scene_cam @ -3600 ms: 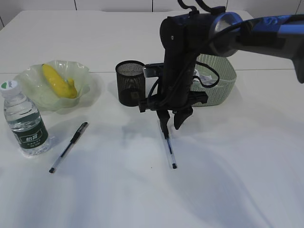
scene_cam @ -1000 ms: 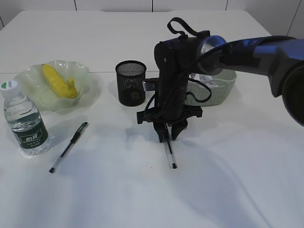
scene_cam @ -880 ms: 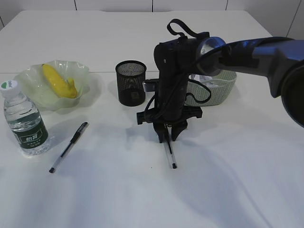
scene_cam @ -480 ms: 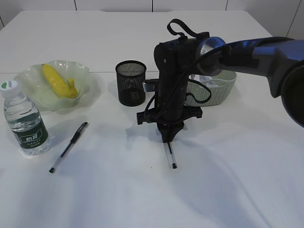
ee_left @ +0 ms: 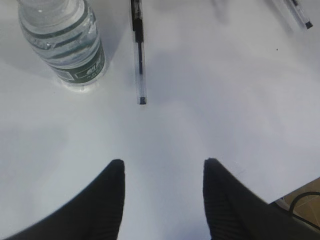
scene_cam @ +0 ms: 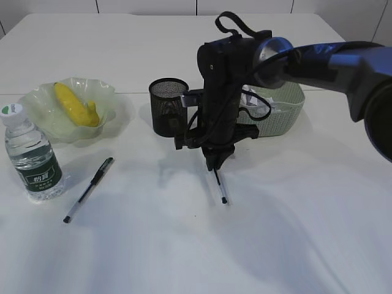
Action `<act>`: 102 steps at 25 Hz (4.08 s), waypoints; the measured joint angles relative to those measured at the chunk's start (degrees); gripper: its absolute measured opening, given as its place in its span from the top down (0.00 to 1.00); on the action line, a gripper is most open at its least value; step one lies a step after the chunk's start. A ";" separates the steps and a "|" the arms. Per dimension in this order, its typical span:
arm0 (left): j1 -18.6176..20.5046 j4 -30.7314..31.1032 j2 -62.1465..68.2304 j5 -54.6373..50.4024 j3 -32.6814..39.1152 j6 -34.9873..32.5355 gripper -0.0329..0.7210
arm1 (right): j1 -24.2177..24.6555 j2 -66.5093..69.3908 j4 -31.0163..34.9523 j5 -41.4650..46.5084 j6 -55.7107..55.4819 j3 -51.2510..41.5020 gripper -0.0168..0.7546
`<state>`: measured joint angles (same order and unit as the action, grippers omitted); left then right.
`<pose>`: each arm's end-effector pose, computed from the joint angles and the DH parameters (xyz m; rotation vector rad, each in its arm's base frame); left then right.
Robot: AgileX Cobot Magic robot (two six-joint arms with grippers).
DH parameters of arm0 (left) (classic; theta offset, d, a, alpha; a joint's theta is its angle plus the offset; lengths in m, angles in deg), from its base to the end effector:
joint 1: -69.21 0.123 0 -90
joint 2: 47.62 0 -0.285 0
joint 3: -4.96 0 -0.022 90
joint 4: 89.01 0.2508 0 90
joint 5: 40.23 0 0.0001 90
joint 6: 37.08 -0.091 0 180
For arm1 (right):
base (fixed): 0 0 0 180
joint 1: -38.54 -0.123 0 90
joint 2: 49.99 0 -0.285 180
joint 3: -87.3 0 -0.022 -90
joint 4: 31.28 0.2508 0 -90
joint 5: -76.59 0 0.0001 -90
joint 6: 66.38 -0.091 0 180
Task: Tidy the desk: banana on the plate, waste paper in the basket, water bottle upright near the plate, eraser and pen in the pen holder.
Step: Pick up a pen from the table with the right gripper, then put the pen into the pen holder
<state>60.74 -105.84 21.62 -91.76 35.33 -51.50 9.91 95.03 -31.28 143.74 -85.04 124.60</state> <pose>0.1891 -0.0490 0.2926 0.3579 2.5846 -0.3280 0.4276 0.2334 0.1404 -0.2658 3.0475 0.0550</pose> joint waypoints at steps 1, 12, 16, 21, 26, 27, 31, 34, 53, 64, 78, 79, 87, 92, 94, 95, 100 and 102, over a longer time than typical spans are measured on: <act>0.00 0.00 0.00 0.00 0.00 0.00 0.48 | 0.00 -0.50 -0.78 -0.21 0.14 0.52 0.92; 0.00 0.00 0.00 -0.10 0.00 0.00 0.48 | 0.00 -7.80 -4.98 -9.85 5.91 1.02 0.92; 0.00 0.00 0.00 -0.94 0.00 0.00 0.48 | 0.00 -8.02 -5.82 -16.39 6.65 1.02 0.92; 0.00 0.00 0.00 -2.47 0.00 0.00 0.48 | 0.00 -8.02 -5.94 -25.56 8.79 1.02 0.92; 0.00 0.00 0.00 -2.71 0.00 0.00 0.48 | 0.00 -8.02 -6.08 -32.52 9.14 1.02 0.92; 0.00 0.00 0.00 -2.79 0.00 0.00 0.48 | 0.00 -8.02 -6.08 -33.51 9.13 1.02 0.92; 0.00 0.00 0.00 -2.79 0.00 0.00 0.48 | 0.00 -8.02 -6.12 -37.99 9.88 1.02 0.92; 0.00 0.00 0.00 -2.79 0.00 0.00 0.48 | 0.00 -8.02 -6.21 -41.64 10.13 1.02 0.92; 0.00 0.00 0.00 -2.82 0.00 0.00 0.48 | 0.34 -6.51 -6.82 -54.89 10.57 1.02 0.92; 0.00 0.00 0.00 -2.82 0.00 0.00 0.48 | 0.34 -4.79 -6.82 -57.39 10.57 1.02 0.92; 0.00 0.00 0.00 -2.61 0.00 0.00 0.48 | 0.60 -3.18 -6.82 -59.94 10.57 1.02 0.92; 0.00 0.00 0.00 -2.60 0.00 0.00 0.48 | 0.60 -2.87 -6.82 -59.94 10.57 1.02 0.92; 0.00 0.00 0.00 -1.87 0.00 0.00 0.48 | 0.60 -0.59 -6.82 -59.83 10.57 1.02 0.92; 0.00 0.00 0.00 -0.86 0.00 0.00 0.48 | 0.60 -0.26 -6.93 -59.83 10.57 1.02 0.92; 0.00 0.00 0.00 -0.05 0.00 0.00 0.48 | 0.60 -0.26 -7.33 -59.83 10.57 1.02 0.92; 0.00 0.00 0.00 0.19 0.00 0.00 0.48 | 0.60 -0.26 -7.46 -59.83 10.57 1.02 0.92; 0.00 -0.46 0.00 0.19 0.00 0.00 0.48 | 0.60 -0.26 -7.70 -59.57 10.57 1.02 0.88; 0.00 -0.69 0.00 0.19 0.00 0.00 0.48 | 0.60 -0.26 -7.70 -59.32 10.57 1.02 0.84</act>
<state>60.74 -106.53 21.62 -91.58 35.33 -51.50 10.50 94.77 -38.98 84.43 -74.46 125.62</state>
